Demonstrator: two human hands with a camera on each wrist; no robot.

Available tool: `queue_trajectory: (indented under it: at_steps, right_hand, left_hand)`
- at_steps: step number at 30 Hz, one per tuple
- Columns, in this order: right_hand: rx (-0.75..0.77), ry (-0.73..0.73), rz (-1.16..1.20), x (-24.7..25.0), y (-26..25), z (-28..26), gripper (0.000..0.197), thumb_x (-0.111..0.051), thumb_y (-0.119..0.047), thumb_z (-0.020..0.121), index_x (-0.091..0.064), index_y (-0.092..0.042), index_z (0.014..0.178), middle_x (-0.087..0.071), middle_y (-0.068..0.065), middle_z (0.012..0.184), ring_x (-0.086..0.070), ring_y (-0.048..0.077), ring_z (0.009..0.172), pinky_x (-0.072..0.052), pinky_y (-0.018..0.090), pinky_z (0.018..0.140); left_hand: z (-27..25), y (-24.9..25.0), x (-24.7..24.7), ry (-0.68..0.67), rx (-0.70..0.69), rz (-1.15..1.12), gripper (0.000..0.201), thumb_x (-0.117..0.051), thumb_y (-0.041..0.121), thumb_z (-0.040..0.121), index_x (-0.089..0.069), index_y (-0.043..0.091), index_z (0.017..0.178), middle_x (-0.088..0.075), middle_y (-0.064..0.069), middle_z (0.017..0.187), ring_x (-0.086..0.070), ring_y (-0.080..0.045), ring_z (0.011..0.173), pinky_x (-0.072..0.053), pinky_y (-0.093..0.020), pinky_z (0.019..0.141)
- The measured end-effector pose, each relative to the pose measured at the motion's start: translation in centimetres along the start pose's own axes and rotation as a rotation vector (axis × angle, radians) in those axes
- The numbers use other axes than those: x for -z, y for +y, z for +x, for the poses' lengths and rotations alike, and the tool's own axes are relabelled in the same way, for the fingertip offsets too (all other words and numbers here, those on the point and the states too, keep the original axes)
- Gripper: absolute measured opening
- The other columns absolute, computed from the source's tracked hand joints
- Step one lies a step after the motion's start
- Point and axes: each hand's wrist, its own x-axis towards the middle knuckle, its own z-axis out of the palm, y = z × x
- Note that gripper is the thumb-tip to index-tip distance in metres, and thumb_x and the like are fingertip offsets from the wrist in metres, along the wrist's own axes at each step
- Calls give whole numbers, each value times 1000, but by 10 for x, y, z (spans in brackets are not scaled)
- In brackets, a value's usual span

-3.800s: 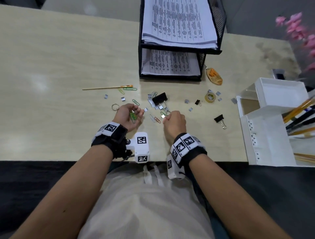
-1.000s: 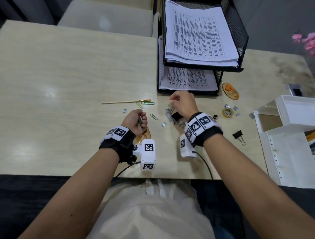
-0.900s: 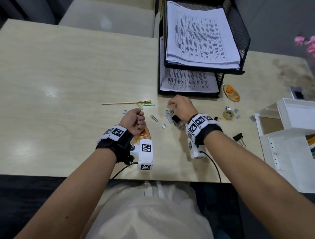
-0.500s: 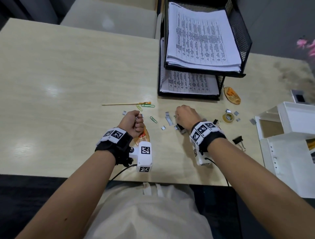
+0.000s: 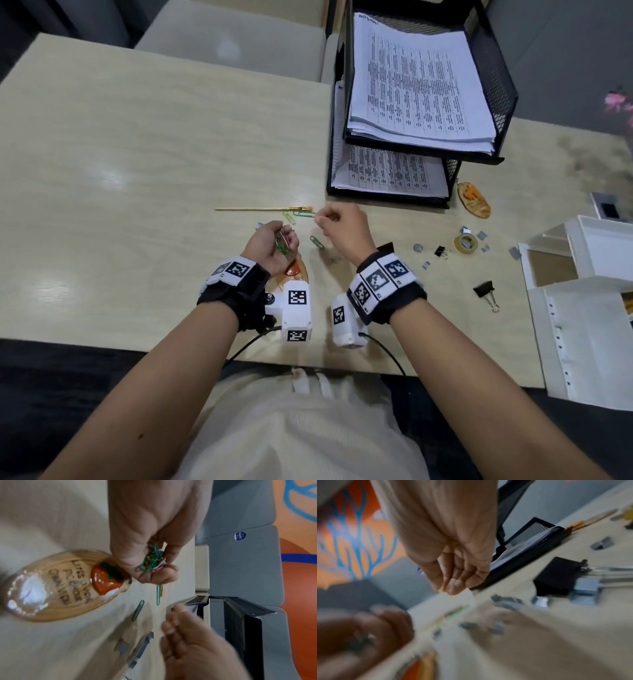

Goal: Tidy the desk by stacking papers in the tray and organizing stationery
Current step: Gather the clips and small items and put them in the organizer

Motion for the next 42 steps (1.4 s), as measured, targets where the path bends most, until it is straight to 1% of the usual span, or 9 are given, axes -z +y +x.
queue_trajectory:
  at_steps: [4, 9, 14, 19, 30, 35, 38, 40, 42]
  right_hand:
    - [-3, -98, -375, -23, 24, -2, 13, -53, -5, 88, -62, -2, 97, -61, 15, 106, -56, 26, 98, -43, 31, 84]
    - [46, -153, -481, -33, 35, -2, 10, -50, 0, 88, -58, -4, 92, -54, 12, 108, -51, 25, 100, -42, 31, 84]
    - [-16, -62, -344, -29, 15, 23, 10, -47, -1, 91, -55, -7, 88, -62, 14, 102, -60, 27, 96, -52, 39, 84]
    - [-180, -41, -387, -28, 5, 53, 24, -55, -7, 90, -56, -1, 113, -57, 19, 119, -54, 33, 110, -43, 33, 86]
    - [-80, -119, -609, -32, 6, 23, 8, -51, -1, 89, -58, -3, 86, -62, 17, 98, -60, 33, 89, -44, 33, 69]
    - [-19, -144, -209, -34, -22, 1, 12, -60, -1, 85, -58, -12, 79, -56, 4, 82, -52, 13, 74, -36, 5, 55]
    - [33, -239, -77, -43, -44, -8, 4, -68, 0, 78, -66, -1, 82, -55, -1, 67, -48, 1, 56, -34, -1, 42]
    - [59, -269, -56, -45, -52, -9, 4, -69, 0, 76, -69, 1, 81, -61, 1, 66, -52, 5, 56, -37, 0, 44]
    - [60, -216, -54, -45, -52, -1, 3, -68, -2, 78, -70, -1, 80, -64, 4, 69, -56, 11, 64, -44, 5, 58]
  left_hand:
    - [-5, 14, 8, -4, -9, 45, 41, -27, 30, 98, -28, 20, 59, -32, 5, 31, -29, -8, 24, -20, -10, 29]
    - [-8, 27, 18, -4, -46, 42, 39, -25, 27, 98, -27, 20, 59, -26, 5, 31, -23, -8, 23, -14, -14, 28]
    - [-7, 32, 21, 36, -60, 53, 35, -27, 18, 96, -33, 18, 62, -30, 5, 31, -26, -7, 23, -18, -12, 28]
    - [-8, 36, 28, 111, -104, -5, 36, -29, 17, 97, -35, 17, 61, -41, 4, 34, -39, -7, 27, -31, -9, 32]
    - [-10, 38, 46, 216, -168, -118, 38, -31, 22, 97, -33, 18, 60, -37, 6, 30, -40, -8, 25, -32, -9, 35]
    - [-6, 30, 39, 157, -194, -196, 38, -30, 17, 100, -44, 8, 66, -57, -4, 39, -62, -14, 38, -52, -16, 43]
    - [-4, 24, 39, 68, -139, -225, 38, -27, 22, 100, -49, 5, 74, -61, -10, 62, -60, -16, 54, -51, -18, 42]
    - [-2, 23, 41, 24, -98, -205, 43, -24, 28, 100, -54, 4, 80, -65, -12, 69, -59, -16, 57, -51, -18, 46]
    - [-4, 25, 42, 70, -75, -191, 43, -26, 29, 100, -52, 8, 73, -64, -8, 52, -60, -14, 43, -49, -15, 43]
